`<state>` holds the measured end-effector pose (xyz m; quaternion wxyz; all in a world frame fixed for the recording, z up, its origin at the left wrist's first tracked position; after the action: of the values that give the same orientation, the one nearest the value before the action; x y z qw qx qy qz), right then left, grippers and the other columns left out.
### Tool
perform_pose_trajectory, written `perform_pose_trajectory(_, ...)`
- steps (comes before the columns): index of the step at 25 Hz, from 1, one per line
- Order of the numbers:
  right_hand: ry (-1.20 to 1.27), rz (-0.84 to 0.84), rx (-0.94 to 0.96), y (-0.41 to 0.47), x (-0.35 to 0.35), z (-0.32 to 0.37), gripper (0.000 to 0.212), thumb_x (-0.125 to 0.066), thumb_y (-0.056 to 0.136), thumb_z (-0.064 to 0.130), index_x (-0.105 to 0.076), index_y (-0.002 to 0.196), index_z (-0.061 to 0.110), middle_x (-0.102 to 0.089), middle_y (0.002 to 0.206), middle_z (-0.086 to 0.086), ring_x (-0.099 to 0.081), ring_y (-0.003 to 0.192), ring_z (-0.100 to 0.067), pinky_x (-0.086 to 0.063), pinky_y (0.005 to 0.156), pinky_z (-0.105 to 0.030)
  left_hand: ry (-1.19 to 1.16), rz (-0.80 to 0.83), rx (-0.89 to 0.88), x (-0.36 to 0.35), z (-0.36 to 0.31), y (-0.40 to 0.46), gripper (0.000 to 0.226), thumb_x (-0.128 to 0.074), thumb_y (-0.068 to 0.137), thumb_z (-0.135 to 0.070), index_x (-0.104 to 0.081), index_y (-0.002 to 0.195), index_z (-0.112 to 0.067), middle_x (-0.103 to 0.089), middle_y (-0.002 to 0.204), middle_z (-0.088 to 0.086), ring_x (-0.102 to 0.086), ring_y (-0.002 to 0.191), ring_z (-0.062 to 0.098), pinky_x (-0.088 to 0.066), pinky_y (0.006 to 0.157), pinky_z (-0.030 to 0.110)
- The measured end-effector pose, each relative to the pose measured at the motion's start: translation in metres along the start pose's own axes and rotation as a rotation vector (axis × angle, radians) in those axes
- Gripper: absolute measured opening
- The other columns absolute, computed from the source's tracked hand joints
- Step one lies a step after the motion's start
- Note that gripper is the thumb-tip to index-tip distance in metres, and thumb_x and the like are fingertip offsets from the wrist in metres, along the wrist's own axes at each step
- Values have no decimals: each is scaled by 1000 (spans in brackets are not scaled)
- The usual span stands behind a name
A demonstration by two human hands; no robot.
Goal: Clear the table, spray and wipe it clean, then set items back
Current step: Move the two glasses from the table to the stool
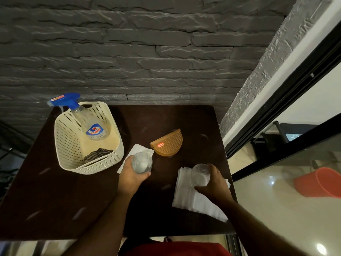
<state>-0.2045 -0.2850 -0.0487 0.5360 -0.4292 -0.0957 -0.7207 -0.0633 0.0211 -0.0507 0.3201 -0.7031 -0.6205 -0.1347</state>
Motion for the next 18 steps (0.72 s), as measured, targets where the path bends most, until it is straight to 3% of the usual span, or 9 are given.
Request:
perform_pose_trajectory(2, 29, -35, 44, 1, 5, 13, 93, -88, 62, 35, -39, 140, 21, -48, 141, 0, -49, 121, -13, -45, 90, -24, -35, -40, -25, 5, -7, -6, 89, -91, 56, -27, -43, 131, -22, -51, 125, -7, -50, 121, 19, -44, 94, 31)
perform_pose_trajectory(5, 50, -76, 102, 4, 6, 37, 97, -87, 59, 40, -38, 140, 22, -50, 138, 2, -51, 124, -18, -49, 97, -36, -78, -81, -26, 16, -8, -15, 92, -91, 56, -30, -41, 133, -24, -50, 128, -8, -48, 122, 15, -45, 99, 32)
perform_pose_trajectory(9, 59, -79, 203, -2, -10, 85, 92, -84, 61, 50, -40, 138, 24, -52, 134, 5, -53, 119, -13, -51, 92, -35, -146, -139, -65, 45, 0, -37, 89, -91, 53, -31, -43, 128, -32, -54, 127, -9, -52, 119, 11, -46, 100, 32)
perform_pose_trajectory(13, 30, 16, 294, -23, -58, 137, 90, -87, 59, 47, -42, 135, 27, -52, 135, 4, -54, 114, -12, -50, 88, -29, -180, -214, -53, 97, 28, -69, 88, -91, 53, -34, -44, 126, -33, -55, 122, -15, -53, 112, 5, -45, 95, 23)
perform_pose_trajectory(18, -85, 174, 421, -79, -135, 216, 98, -85, 62, 49, -37, 143, 23, -47, 142, -2, -53, 123, -22, -48, 99, -38, -205, -350, 54, 180, 104, -131, 89, -91, 51, -36, -42, 125, -37, -59, 116, -15, -57, 107, 3, -46, 91, 21)
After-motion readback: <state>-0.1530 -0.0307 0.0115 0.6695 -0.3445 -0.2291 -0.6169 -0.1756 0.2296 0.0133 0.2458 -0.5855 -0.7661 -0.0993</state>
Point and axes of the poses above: each hand's wrist, its own y-axis towards the middle knuckle, its own x-axis out of the back of the hand, z = x × y, the point moved 9 cm from there along y, towards the middle knuckle
